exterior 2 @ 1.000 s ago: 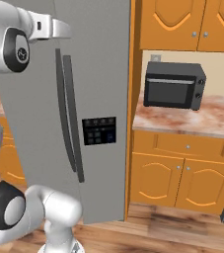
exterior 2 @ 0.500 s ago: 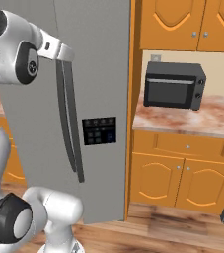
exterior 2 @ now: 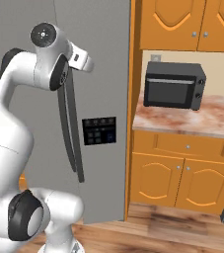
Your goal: Store the hot dog in the freezer for long-term storage. Close the freezer door after placing the cooked food.
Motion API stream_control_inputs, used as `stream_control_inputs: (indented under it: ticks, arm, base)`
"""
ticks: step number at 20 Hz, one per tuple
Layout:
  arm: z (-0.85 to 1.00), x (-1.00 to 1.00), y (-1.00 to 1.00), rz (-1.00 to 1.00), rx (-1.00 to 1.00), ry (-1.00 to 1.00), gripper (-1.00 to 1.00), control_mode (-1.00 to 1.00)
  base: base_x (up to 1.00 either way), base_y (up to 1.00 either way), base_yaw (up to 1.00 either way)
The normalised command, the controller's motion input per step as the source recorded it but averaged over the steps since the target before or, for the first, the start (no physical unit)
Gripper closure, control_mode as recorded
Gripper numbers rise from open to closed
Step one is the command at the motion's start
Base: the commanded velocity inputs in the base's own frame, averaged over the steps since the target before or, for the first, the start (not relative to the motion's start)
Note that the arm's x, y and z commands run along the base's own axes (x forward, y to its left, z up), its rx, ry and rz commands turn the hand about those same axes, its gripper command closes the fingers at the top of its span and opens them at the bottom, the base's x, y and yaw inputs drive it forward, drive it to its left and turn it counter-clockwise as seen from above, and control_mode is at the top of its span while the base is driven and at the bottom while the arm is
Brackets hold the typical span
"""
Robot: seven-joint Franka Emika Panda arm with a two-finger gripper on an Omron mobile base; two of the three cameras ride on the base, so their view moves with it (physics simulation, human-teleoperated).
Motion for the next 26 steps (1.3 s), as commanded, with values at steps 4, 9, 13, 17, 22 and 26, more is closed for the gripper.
stream_control_inputs:
  ticks: [4,9,13,17,22,26]
  arm:
    - [-0.49,0.5,0.0,-0.02,0.0,0.0,-1.0,-1.0]
    - [-0.48,0.48,0.0,-0.04,0.0,0.04,-1.0,-1.0]
    - [-0.31,0.35,-0.15,-0.04,0.02,0.03,-1.0,-1.0]
    - [-0.24,0.47,0.0,-0.02,0.0,0.03,-1.0,-1.0]
    - [-0.24,0.47,0.0,0.0,0.0,0.0,-1.0,-1.0]
    - [-0.24,0.56,0.0,0.0,0.0,0.0,-1.0,-1.0]
  base:
    - [0.0,0.0,0.0]
    - [0.0,0.0,0.0]
    - [0.0,0.0,0.0]
    - [0.0,0.0,0.0]
    - [0.0,0.0,0.0]
    - [0.0,0.0,0.0]
